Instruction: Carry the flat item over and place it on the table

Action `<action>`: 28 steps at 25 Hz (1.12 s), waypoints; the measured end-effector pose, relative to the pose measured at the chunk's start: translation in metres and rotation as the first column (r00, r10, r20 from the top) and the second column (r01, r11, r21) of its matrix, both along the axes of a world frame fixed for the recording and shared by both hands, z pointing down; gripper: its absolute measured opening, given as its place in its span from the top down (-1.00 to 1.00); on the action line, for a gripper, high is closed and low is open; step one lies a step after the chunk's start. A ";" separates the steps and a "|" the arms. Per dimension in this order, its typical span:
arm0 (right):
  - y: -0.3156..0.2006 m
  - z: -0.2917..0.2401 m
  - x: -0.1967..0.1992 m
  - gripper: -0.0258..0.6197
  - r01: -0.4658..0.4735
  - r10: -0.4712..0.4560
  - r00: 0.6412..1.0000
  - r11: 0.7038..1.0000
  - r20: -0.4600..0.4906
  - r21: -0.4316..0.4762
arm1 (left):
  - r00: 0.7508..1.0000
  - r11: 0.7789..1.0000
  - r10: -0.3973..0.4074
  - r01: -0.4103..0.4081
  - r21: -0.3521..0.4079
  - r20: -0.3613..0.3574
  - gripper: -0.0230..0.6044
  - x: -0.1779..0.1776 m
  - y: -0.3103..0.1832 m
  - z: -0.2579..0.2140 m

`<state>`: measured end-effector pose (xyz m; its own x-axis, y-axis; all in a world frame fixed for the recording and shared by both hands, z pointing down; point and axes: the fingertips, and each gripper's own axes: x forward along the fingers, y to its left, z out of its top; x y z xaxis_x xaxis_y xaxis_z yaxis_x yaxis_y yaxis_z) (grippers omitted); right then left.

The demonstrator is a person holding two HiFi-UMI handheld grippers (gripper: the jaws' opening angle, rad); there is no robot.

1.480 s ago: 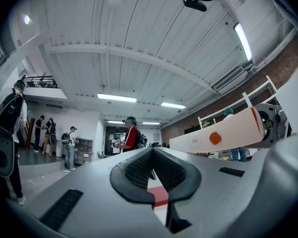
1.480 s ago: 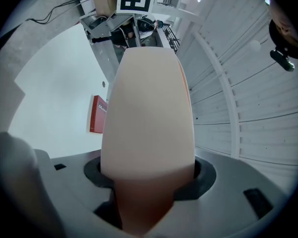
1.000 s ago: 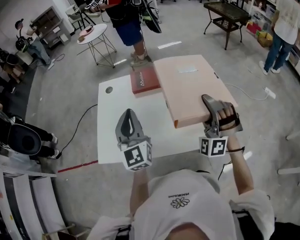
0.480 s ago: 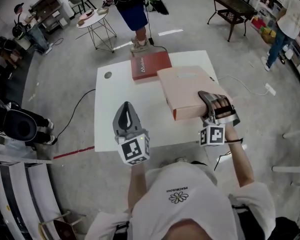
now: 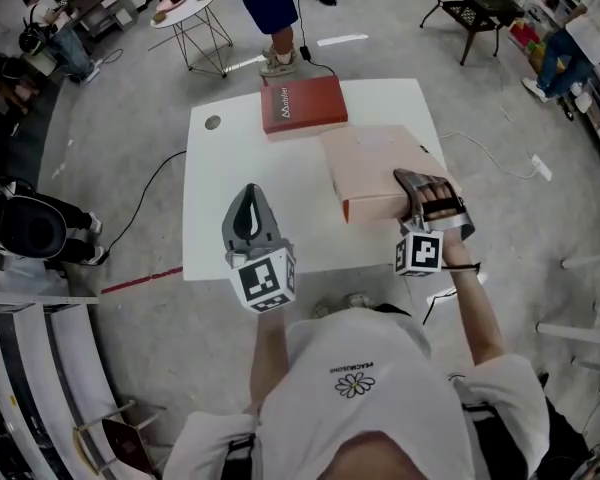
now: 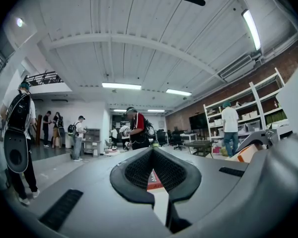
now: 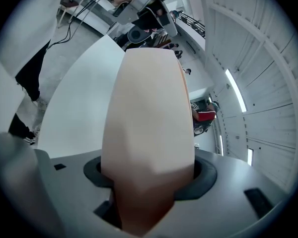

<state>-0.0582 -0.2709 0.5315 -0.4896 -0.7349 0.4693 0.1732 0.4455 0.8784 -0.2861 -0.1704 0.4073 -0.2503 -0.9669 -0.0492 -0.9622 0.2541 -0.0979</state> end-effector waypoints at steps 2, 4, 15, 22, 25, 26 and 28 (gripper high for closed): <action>0.001 0.006 0.000 0.04 0.000 0.000 1.000 1.000 -0.021 0.008 | 1.000 1.000 -0.003 0.003 -0.007 0.001 0.88 0.000 0.001 0.003; 0.002 0.009 -0.002 0.04 0.000 0.001 0.999 1.000 -0.034 0.018 | 1.000 1.000 -0.003 0.003 -0.016 0.003 0.88 0.000 0.003 0.005; 0.001 0.019 -0.009 0.04 -0.023 0.022 0.999 1.000 -0.029 -0.020 | 1.000 0.999 0.001 -0.001 -0.039 -0.003 0.88 0.000 0.002 0.012; -0.002 0.018 -0.010 0.00 -0.025 0.016 0.998 0.990 -0.068 -0.136 | 1.000 0.999 0.020 -0.021 -0.044 -0.015 0.88 0.003 0.002 0.016; 0.002 0.021 -0.010 -0.02 -0.031 0.011 0.995 0.979 -0.097 -0.200 | 0.999 0.999 0.029 -0.030 -0.043 -0.021 0.88 0.007 0.003 0.017; 0.004 0.022 -0.011 -0.02 -0.032 0.011 0.995 0.976 -0.101 -0.216 | 0.999 0.999 0.032 -0.033 -0.043 -0.024 0.88 0.008 0.003 0.018; 0.008 0.026 -0.012 -0.04 -0.036 0.009 0.994 0.967 -0.107 -0.250 | 0.999 0.998 0.039 -0.041 -0.043 -0.029 0.88 0.010 0.003 0.019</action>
<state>-0.0701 -0.2627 0.5578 -0.4128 -0.5968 0.6881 0.2455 0.6546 0.7150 -0.2765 -0.1670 0.4268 -0.2120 -0.9773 -0.0003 -0.9741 0.2114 -0.0803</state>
